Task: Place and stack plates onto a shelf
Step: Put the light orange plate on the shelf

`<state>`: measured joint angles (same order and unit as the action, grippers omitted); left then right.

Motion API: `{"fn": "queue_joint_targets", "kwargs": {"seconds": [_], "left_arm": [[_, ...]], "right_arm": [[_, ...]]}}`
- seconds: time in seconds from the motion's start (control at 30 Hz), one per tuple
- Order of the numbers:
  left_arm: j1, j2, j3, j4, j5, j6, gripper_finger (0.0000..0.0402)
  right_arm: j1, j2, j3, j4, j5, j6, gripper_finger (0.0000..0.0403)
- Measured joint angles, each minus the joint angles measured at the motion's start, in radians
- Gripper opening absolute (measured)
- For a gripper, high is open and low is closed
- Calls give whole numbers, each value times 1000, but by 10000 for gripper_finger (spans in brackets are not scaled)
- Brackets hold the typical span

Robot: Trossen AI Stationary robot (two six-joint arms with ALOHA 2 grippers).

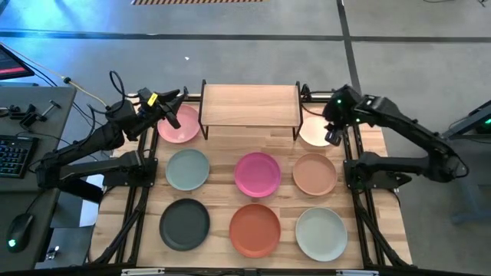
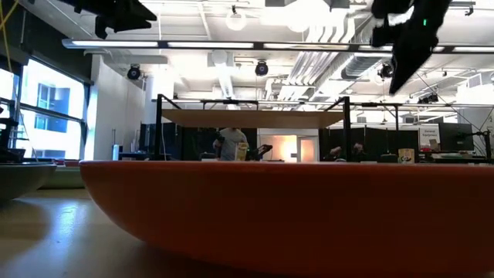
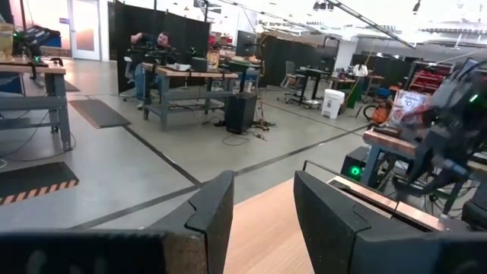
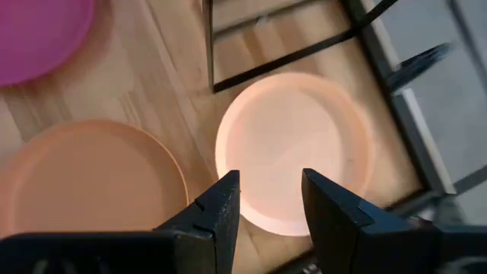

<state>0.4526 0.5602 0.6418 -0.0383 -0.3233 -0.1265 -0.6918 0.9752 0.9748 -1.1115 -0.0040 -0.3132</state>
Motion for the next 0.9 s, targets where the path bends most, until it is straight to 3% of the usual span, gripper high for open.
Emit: {"fn": "queue_joint_targets", "kwargs": {"seconds": [0.33, 0.9], "left_arm": [[0, 0, 0, -3, 0, 33, 129], [0, 0, -1, -4, -1, 26, 129]], "right_arm": [[-15, 1, -284, 214, -58, -65, 124], [-15, 2, -383, 336, -120, -163, 124]]}}
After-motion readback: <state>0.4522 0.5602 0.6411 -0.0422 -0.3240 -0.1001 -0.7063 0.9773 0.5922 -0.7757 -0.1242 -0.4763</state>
